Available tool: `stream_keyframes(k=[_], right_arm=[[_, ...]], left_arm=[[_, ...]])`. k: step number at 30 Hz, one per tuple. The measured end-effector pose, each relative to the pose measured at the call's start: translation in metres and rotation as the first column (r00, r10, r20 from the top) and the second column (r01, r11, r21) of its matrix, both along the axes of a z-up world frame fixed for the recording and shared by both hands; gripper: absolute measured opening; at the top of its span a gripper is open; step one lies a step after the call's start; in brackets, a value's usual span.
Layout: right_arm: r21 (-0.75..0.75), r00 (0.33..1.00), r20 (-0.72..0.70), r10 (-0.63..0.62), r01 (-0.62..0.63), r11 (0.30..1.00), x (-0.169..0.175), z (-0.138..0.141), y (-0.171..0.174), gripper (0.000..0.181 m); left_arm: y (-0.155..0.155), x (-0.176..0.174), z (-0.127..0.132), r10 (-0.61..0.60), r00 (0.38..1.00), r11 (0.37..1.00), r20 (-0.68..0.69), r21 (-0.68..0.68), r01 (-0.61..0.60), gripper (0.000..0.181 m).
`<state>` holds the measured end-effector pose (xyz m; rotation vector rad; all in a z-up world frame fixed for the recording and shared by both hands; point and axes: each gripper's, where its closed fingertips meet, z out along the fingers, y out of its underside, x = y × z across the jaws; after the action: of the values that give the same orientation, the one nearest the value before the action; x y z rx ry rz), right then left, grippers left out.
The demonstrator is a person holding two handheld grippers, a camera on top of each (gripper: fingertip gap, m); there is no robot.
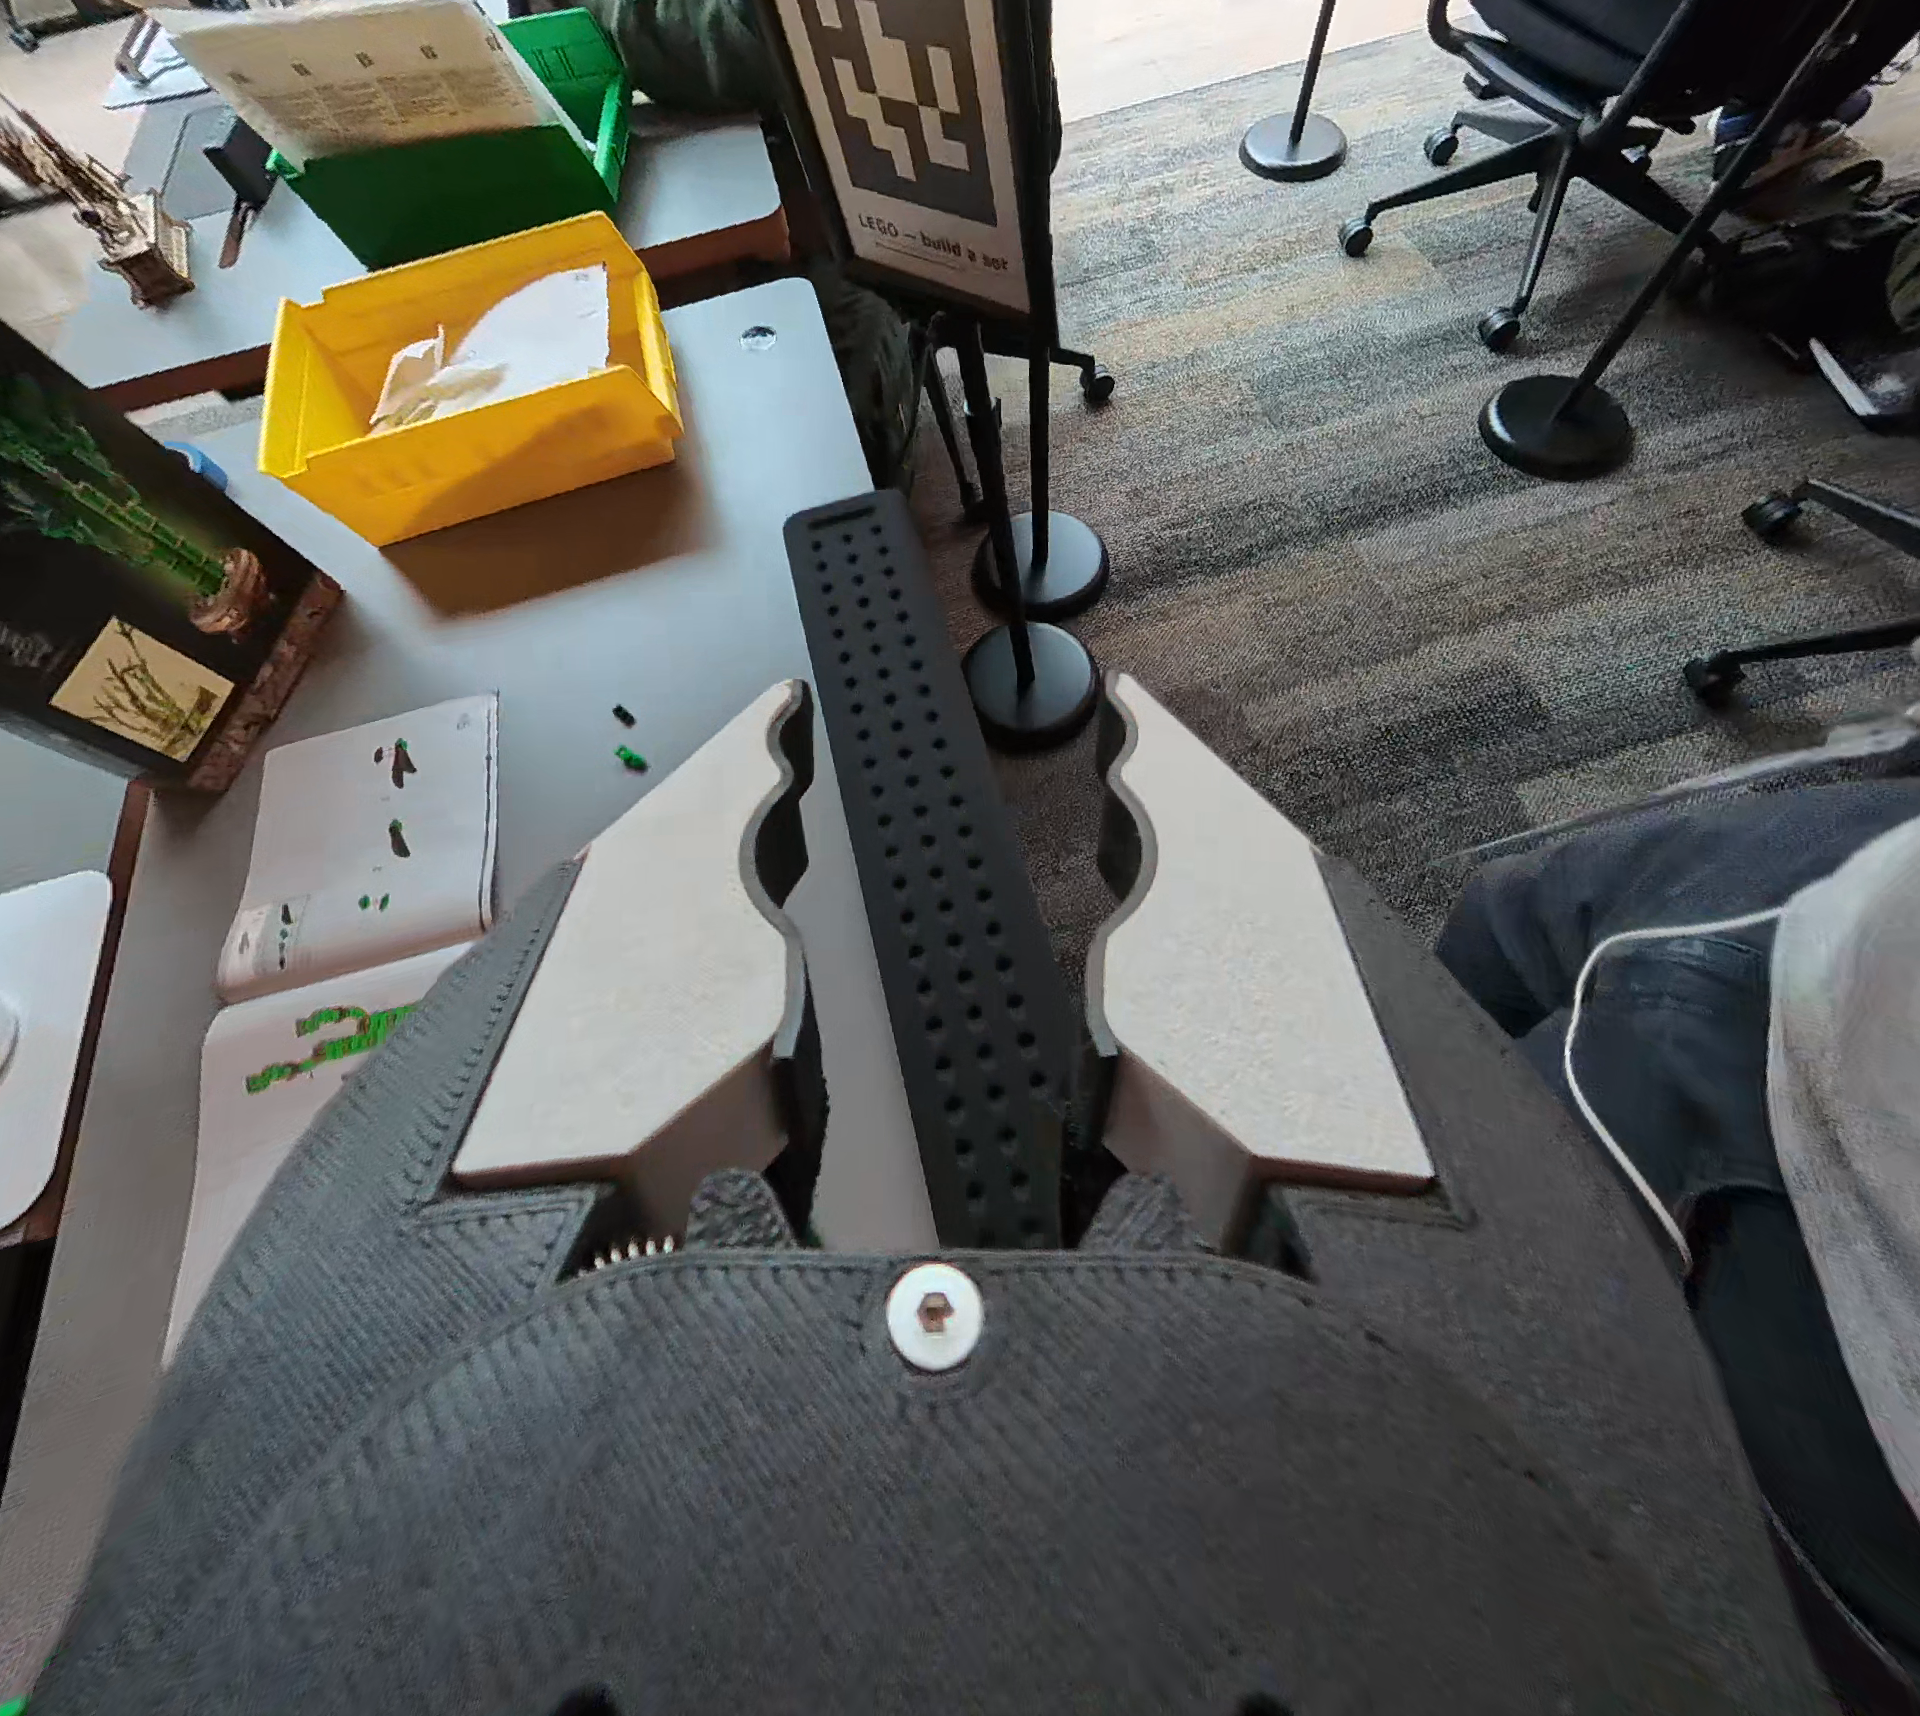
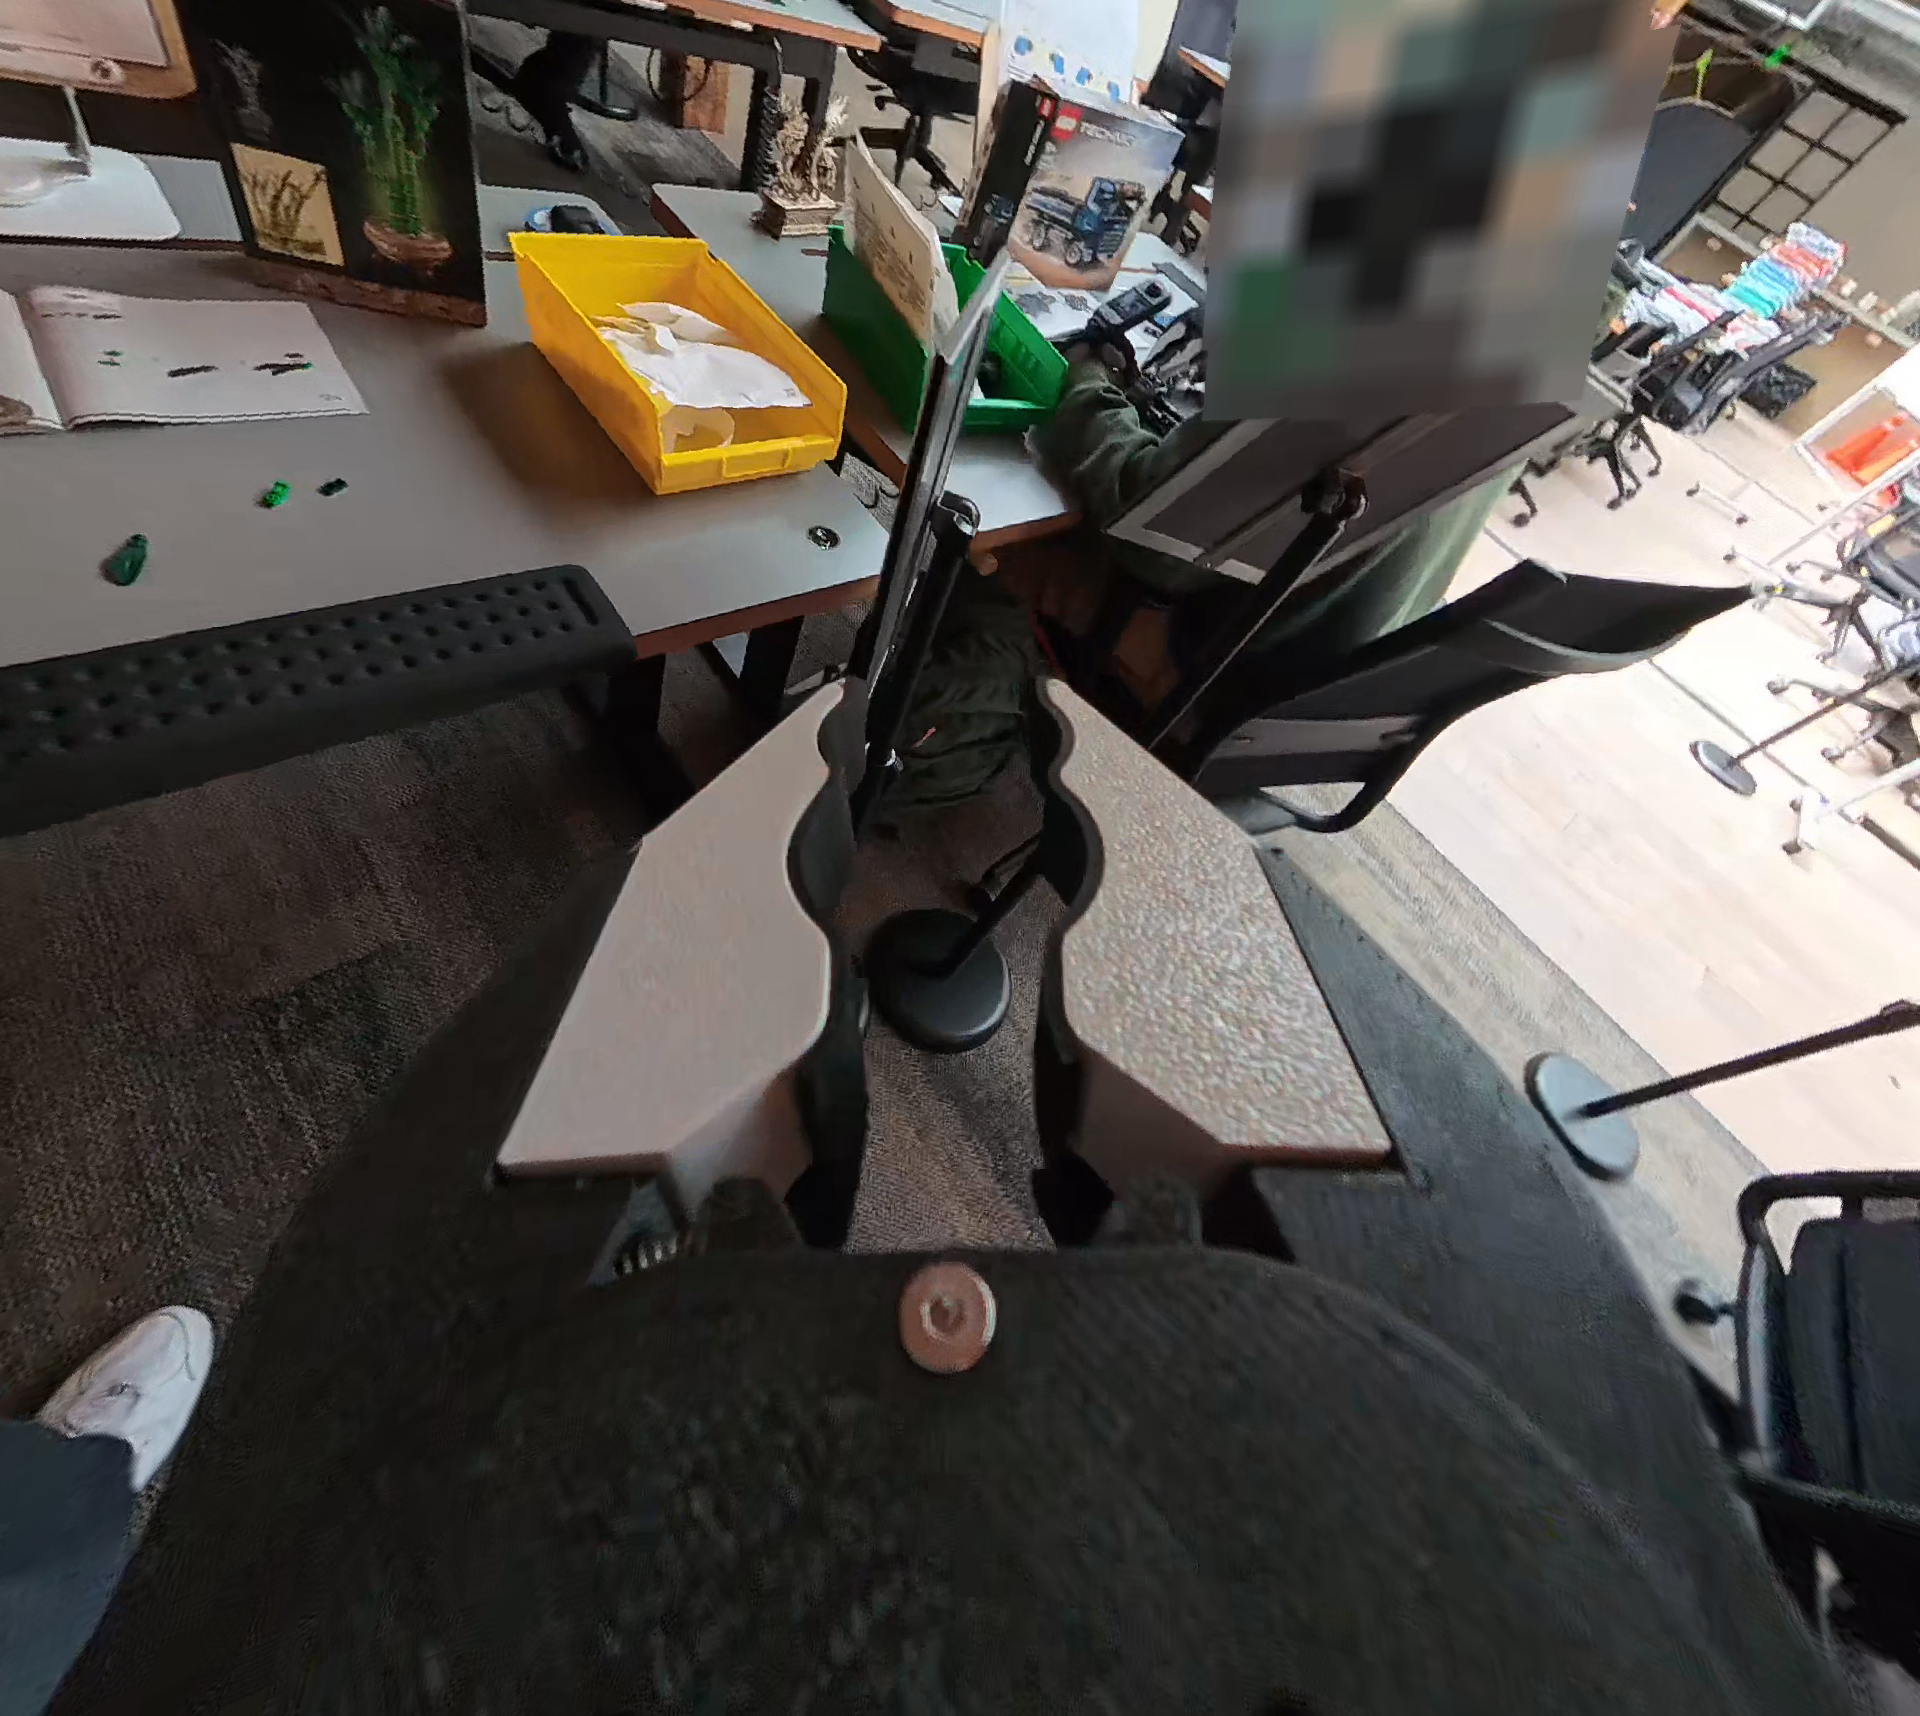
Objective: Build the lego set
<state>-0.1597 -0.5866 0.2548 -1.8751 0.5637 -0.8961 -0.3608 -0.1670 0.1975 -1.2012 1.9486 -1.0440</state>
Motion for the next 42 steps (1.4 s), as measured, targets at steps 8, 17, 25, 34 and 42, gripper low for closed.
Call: stream_keyframes(k=[8,17,25,34,42], right_arm=[[0.07,0.982,-0.157,-0.107,0.119,0.99,0.01,-0.074,-0.076,0.026],[0.036,0.994,-0.102,-0.026,0.03,0.999,0.079,-0.056,-0.136,0.024],[0.108,0.998,-0.059,0.021,-0.014,0.994,0.145,-0.039,-0.139,0.02],[0.116,0.983,-0.168,-0.07,0.09,0.989,0.134,-0.132,-0.21,0.019],[0.076,0.958,-0.257,-0.128,0.152,0.985,0.11,-0.169,-0.278,0.019]], left_arm=[[0.04,0.061,0.052,0.307,0.928,0.949,0.213,0.011,-0.316,0.052],[0.014,0.045,0.022,0.624,0.778,0.774,0.073,-0.189,-0.604,0.05],[-0.03,0.031,0.016,0.686,0.727,0.709,-0.022,-0.203,-0.675,0.044],[-0.035,0.075,0.063,0.737,0.676,0.636,-0.027,-0.31,-0.706,0.042],[-0.08,0.148,0.06,0.65,0.759,0.717,-0.022,-0.312,-0.623,0.041]])
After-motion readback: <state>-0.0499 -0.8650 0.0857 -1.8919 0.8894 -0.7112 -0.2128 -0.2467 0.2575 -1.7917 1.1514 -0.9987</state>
